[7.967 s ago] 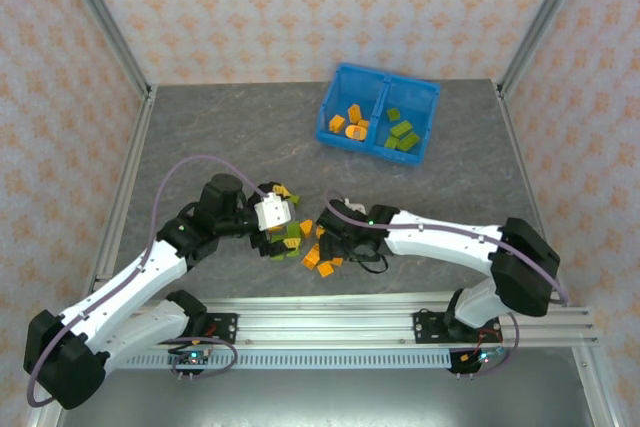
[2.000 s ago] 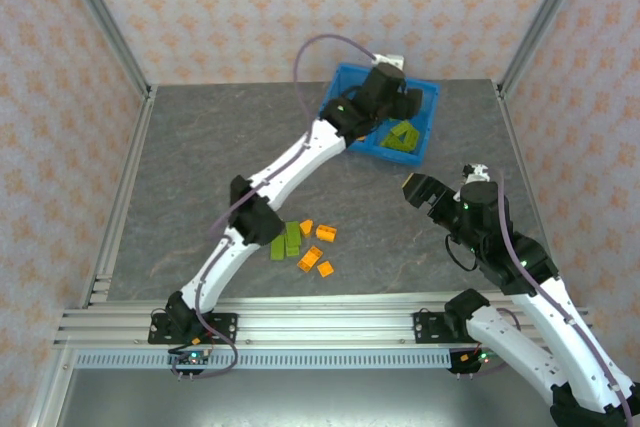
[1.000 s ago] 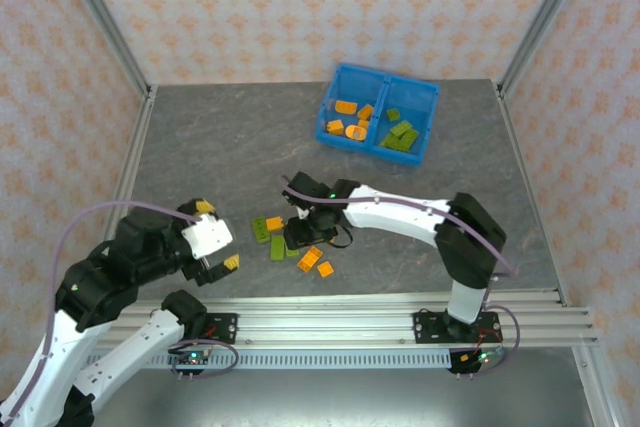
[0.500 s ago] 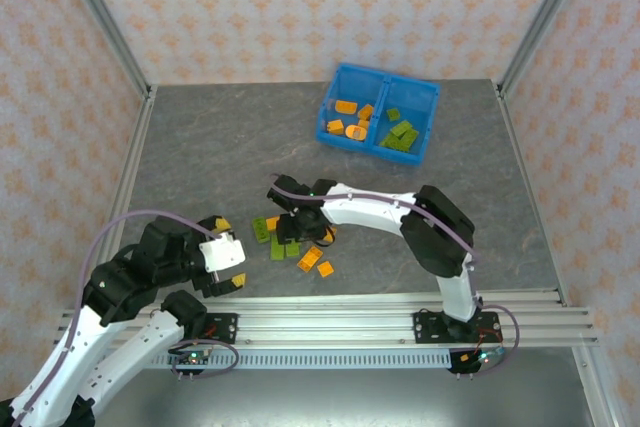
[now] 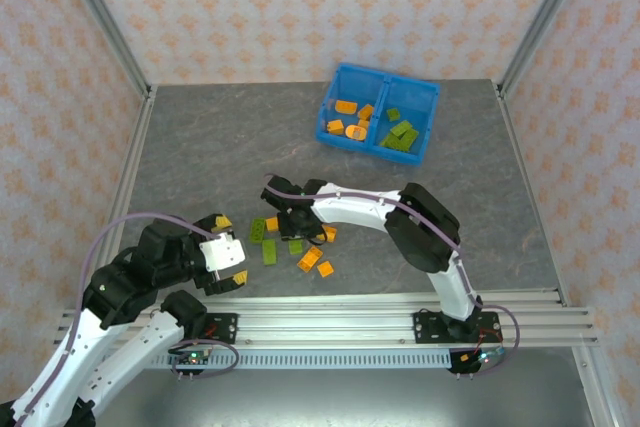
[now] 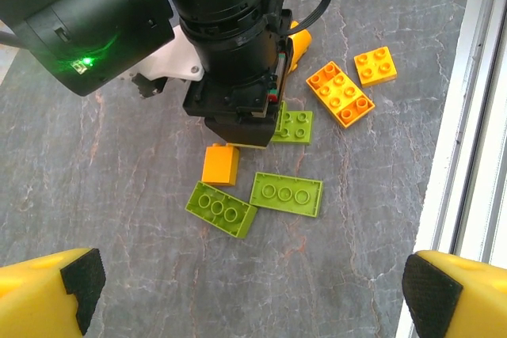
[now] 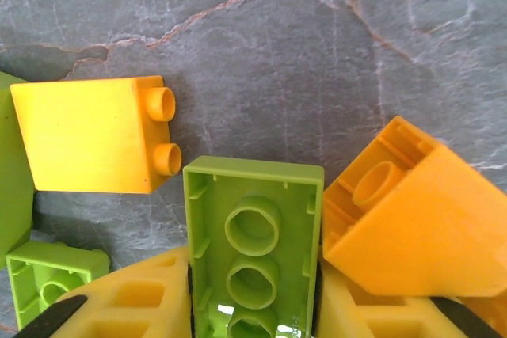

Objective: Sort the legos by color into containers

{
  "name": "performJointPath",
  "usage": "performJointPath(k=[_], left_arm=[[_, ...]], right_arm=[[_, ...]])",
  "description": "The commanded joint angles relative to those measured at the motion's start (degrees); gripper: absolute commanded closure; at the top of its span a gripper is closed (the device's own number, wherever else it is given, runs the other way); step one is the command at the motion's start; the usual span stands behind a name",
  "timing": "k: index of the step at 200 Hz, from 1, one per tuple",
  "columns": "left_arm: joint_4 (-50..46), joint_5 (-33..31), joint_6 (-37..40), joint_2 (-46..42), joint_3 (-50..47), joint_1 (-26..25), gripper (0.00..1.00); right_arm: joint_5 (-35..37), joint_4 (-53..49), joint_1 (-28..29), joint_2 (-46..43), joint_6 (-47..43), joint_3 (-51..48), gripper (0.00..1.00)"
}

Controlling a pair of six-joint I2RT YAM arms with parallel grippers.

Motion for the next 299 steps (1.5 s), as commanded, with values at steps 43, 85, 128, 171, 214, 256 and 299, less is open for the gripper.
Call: performJointPath(k=[43, 85, 128, 171, 214, 256, 299], left_arm=[[5.30, 1.60, -1.47, -0.32, -0.62, -0.08, 0.00], [11.35, 3.49, -4.22, 0.22, -1.15, -0.07, 0.00], [25.48, 5.70, -18.14, 1.46, -2.57, -0.06, 0.00], [37.98, 2.61, -37.65, 7.39, -1.70, -0.13, 0.00], [34.60, -5.70, -50.47, 14.97, 2.83, -0.33, 0.00], [23.90, -11.76, -58.08, 19.99, 7.98, -0.68, 0.00], [21.21, -9.35, -60.99, 25.06, 8.96, -0.77, 0.00]], right_arm=[[5.92, -2.31, 0.25, -10.03, -0.86, -1.74, 0.73], [10.19, -3.88, -1.97, -15.78, -3.51, -0.15, 0.73], [24.71, -8.32, -13.22, -23.66, -12.29, 0.00, 0.73], [23.58, -2.37, -31.55, -21.81, -18.95, -0.02, 0.72], [15.58, -3.13, -42.30, -5.05, -17.99, 15.34, 0.72], [9.43, -6.99, -45.89, 6.47, -15.06, 29.78, 0.63], [10.43, -8.66, -46.08, 3.87, -15.89, 33.01, 0.54]])
